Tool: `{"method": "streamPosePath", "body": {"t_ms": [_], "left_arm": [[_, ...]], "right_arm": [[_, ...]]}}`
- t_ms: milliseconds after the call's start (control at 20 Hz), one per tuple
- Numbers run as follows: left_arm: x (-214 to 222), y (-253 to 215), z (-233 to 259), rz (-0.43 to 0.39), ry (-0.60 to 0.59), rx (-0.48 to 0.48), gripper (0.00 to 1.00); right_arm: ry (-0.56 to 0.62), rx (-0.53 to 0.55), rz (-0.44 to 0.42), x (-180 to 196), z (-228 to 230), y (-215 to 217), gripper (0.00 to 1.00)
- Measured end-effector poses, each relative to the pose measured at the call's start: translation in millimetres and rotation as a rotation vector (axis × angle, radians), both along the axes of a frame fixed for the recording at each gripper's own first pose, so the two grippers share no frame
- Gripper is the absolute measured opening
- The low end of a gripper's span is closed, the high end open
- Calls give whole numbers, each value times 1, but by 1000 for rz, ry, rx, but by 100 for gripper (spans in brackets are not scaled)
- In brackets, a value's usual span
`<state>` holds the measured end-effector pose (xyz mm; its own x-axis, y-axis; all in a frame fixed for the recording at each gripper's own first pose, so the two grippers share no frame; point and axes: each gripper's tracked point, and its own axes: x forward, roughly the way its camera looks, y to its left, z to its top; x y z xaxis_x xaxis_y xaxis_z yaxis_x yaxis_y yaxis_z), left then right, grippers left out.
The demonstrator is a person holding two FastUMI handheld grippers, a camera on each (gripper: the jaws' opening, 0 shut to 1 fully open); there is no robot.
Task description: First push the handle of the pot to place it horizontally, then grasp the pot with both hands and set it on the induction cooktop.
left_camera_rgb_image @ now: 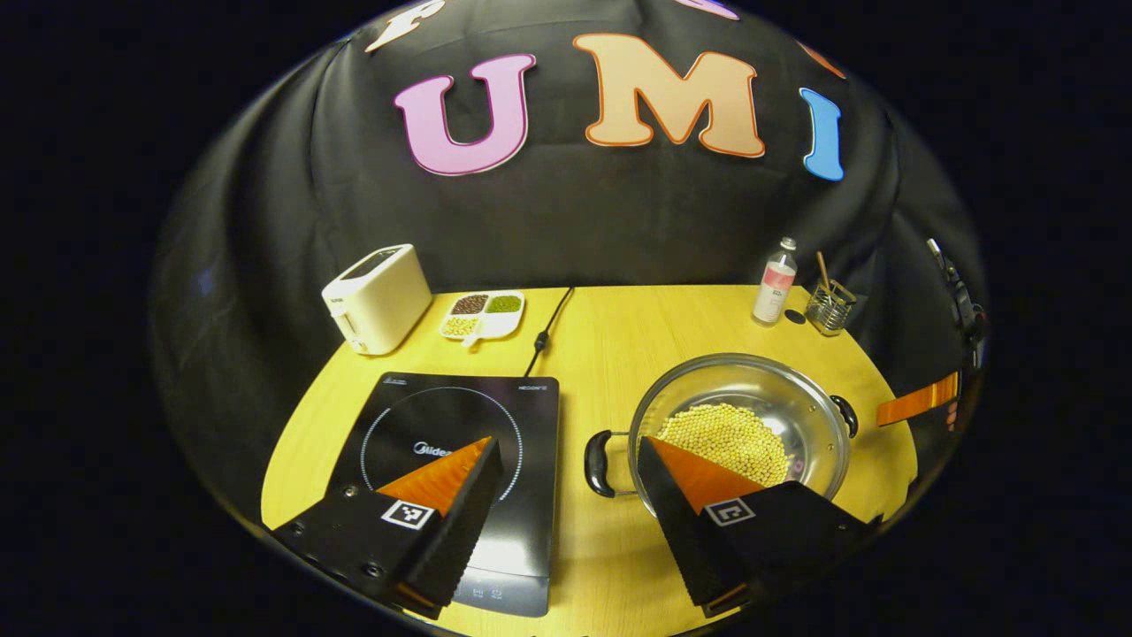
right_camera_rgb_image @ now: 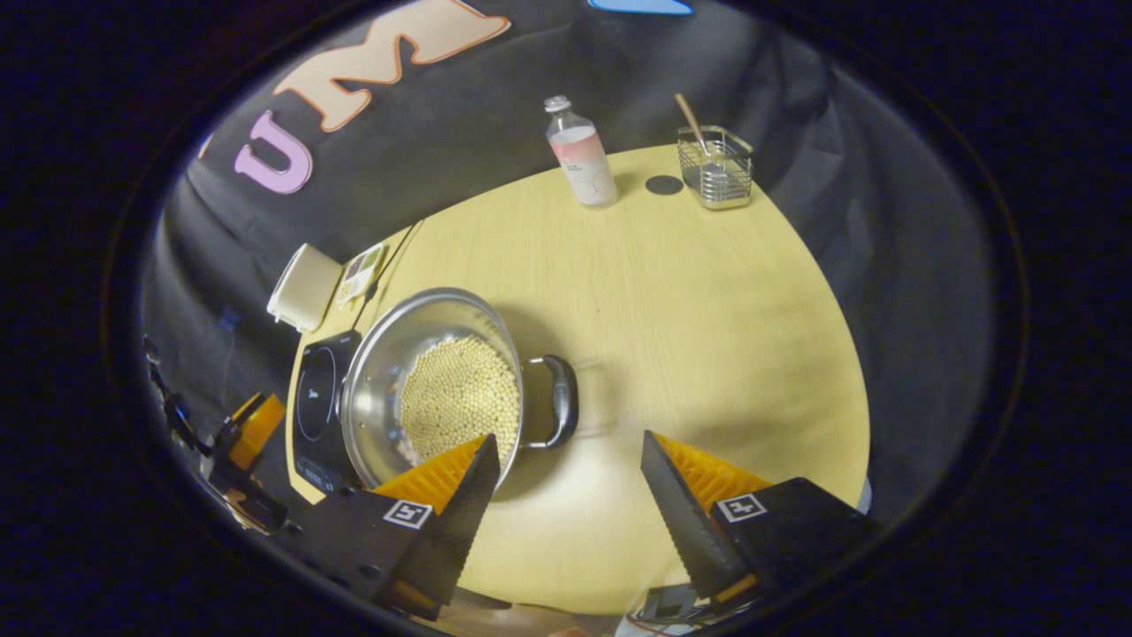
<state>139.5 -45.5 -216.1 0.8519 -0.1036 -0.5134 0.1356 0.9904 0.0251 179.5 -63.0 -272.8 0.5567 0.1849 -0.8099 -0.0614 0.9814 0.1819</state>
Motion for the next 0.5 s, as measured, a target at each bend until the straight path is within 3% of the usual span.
{"method": "streamPosePath", "body": {"t_ms": [500], "left_arm": [[30,-24,-71,-30,260,-117,90]], "right_arm": [[113,69,32,42,-56,32,93]]}}
